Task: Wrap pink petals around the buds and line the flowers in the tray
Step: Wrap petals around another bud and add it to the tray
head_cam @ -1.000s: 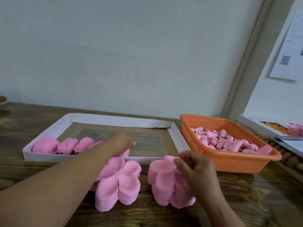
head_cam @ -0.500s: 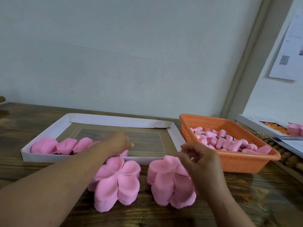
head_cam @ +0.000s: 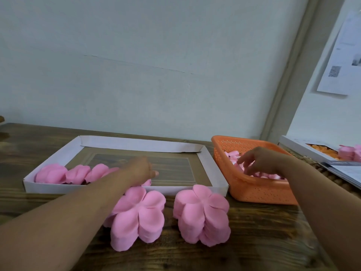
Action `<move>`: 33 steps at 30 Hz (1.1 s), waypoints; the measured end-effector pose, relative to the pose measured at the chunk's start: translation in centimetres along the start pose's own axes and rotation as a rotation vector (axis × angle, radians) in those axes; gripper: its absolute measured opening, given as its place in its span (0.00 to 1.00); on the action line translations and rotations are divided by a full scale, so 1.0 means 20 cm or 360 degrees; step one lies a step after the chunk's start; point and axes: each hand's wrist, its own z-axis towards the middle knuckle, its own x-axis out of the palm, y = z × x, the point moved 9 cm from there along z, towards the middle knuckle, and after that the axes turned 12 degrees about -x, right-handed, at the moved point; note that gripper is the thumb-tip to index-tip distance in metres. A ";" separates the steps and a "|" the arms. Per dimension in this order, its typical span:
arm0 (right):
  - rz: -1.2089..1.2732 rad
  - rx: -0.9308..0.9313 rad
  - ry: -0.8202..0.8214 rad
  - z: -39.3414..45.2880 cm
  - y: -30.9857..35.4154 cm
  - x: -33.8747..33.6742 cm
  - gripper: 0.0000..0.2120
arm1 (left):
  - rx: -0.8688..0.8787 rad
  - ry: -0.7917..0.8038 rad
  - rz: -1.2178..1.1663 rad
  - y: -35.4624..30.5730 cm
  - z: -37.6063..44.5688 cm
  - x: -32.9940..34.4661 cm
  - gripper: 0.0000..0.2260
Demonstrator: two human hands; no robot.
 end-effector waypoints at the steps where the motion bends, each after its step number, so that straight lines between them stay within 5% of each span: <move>1: -0.0017 -0.0008 0.0060 0.01 0.00 0.03 0.19 | 0.0003 -0.0005 0.0008 0.00 0.00 0.00 0.20; 13: -0.0299 0.0091 0.0206 0.07 -0.04 0.07 0.08 | 0.0025 -0.0070 -0.0005 0.00 0.00 -0.01 0.19; 23: -0.0145 0.0062 0.0050 0.06 -0.04 0.06 0.11 | -0.0006 -0.0185 -0.0138 0.02 0.04 -0.03 0.19; 27: 0.0059 0.0060 -0.0173 0.05 -0.09 0.00 0.05 | 0.0242 -0.0411 -0.0006 -0.10 -0.06 -0.20 0.16; 30: 0.0161 0.0033 -0.0422 0.03 -0.12 -0.08 0.06 | 0.0471 -0.0133 0.0145 -0.16 -0.18 -0.19 0.10; 33: 0.0231 0.0019 -0.0610 0.01 -0.14 -0.12 0.06 | 0.0534 0.0176 0.0393 -0.15 -0.27 -0.09 0.15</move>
